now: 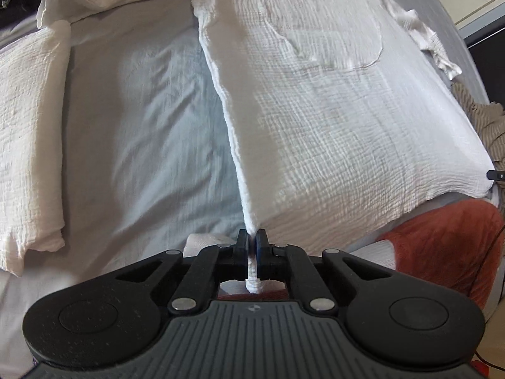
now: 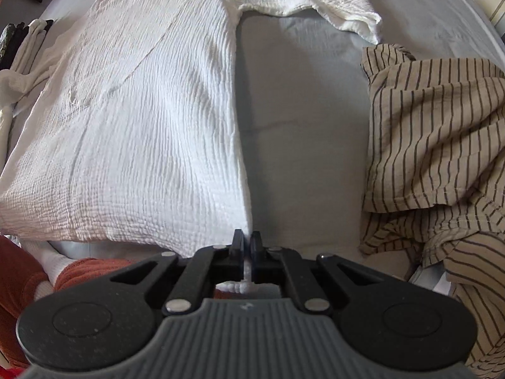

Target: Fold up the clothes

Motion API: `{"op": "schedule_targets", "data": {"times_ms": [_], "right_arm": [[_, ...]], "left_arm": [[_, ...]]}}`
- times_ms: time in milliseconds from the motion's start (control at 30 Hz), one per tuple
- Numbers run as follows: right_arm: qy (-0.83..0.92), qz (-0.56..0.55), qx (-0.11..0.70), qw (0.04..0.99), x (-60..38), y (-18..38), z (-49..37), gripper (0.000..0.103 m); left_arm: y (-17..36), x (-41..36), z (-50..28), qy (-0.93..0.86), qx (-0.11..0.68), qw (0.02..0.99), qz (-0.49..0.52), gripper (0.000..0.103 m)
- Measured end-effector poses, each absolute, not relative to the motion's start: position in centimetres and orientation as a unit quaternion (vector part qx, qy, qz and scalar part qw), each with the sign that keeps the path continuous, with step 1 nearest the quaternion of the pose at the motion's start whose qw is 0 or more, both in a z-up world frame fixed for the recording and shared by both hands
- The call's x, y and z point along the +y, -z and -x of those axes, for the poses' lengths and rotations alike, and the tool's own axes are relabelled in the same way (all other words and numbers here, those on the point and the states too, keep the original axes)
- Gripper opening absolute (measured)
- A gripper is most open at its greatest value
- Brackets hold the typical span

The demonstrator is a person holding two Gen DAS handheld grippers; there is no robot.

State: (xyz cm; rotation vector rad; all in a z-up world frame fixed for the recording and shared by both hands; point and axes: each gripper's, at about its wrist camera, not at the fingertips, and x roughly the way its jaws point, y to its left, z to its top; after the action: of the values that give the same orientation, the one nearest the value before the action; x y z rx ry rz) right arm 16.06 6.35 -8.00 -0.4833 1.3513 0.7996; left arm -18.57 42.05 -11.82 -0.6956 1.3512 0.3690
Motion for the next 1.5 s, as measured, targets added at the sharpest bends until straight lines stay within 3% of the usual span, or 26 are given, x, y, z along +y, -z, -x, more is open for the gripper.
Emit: {"op": "schedule_targets", "data": {"times_ms": [200,300,400,500,767,933,1200,1400,1467,1500], "right_arm": [[-0.342,0.236,0.622,0.664,7.3,11.4,-15.4,0.005],[-0.345,0.236,0.618,0.666,7.7,11.3,-15.1,0.013],[-0.351,0.229,0.611,0.672,7.9,10.7,-14.9,0.021],[-0.357,0.208,0.596,0.688,8.7,10.0,-15.0,0.021],[-0.405,0.111,0.513,0.749,14.6,9.4,-14.0,0.031],[-0.412,0.069,0.457,0.786,20.2,11.3,-12.9,0.032],[-0.424,0.011,0.347,0.837,26.8,14.7,-12.2,0.035],[-0.444,0.05,0.3,0.843,28.2,17.2,-12.0,0.037],[-0.445,0.044,0.307,0.84,28.5,17.5,-12.6,0.037],[-0.446,0.035,0.311,0.839,28.5,17.5,-12.9,0.037]], "left_arm": [[14.3,42.6,18.7,-0.172,0.618,0.69,0.334,0.006],[14.3,43.3,19.1,-0.177,0.61,0.693,0.342,0.007],[13.5,44.2,19.6,-0.182,0.595,0.703,0.344,0.018],[11.9,45.4,20.3,-0.2,0.569,0.726,0.33,0.019],[7.7,51.0,21.8,-0.326,0.466,0.781,0.257,0.027],[6.5,55.4,22.8,-0.4,0.373,0.801,0.245,0.051],[8.6,61.1,20.7,-0.452,0.346,0.802,0.183,0.058],[11.7,64.4,18.1,-0.47,0.372,0.786,0.153,0.056],[12.6,65.1,17.5,-0.476,0.377,0.78,0.151,0.039],[12.8,65.2,17.3,-0.482,0.375,0.778,0.148,0.019]]}}
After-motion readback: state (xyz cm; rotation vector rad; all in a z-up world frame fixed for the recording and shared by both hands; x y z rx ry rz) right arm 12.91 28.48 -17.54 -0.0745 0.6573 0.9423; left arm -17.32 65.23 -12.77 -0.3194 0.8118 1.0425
